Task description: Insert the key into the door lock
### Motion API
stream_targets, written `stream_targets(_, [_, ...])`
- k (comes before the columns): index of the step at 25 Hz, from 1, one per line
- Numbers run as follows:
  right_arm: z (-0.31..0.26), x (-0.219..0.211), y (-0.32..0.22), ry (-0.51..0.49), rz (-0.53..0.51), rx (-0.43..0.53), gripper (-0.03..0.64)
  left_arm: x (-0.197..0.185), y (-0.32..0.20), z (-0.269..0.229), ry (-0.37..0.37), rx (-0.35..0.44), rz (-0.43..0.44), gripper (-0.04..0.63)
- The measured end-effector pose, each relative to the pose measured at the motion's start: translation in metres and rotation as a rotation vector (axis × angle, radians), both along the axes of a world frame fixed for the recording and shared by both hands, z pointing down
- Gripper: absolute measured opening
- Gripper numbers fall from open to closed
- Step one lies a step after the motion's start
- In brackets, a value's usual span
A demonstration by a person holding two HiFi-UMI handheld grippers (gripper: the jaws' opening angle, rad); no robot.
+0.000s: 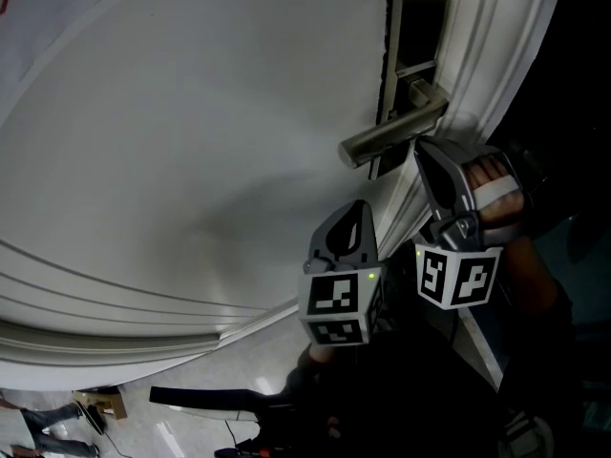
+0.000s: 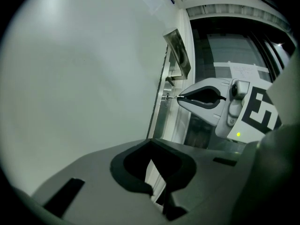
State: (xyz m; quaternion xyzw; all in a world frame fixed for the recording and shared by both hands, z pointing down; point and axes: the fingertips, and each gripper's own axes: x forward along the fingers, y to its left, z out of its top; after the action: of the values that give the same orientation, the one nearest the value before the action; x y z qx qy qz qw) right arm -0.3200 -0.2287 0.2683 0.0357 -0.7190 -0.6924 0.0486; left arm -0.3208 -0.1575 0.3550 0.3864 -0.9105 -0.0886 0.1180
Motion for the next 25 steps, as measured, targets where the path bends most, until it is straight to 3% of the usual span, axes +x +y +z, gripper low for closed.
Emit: stream_targets(25, [0.0000, 0.0003, -0.0003, -0.003, 0.004, 0.002, 0.012, 0.0013, 0.0032, 0.0001, 0.003, 0.006, -0.005, 0.000])
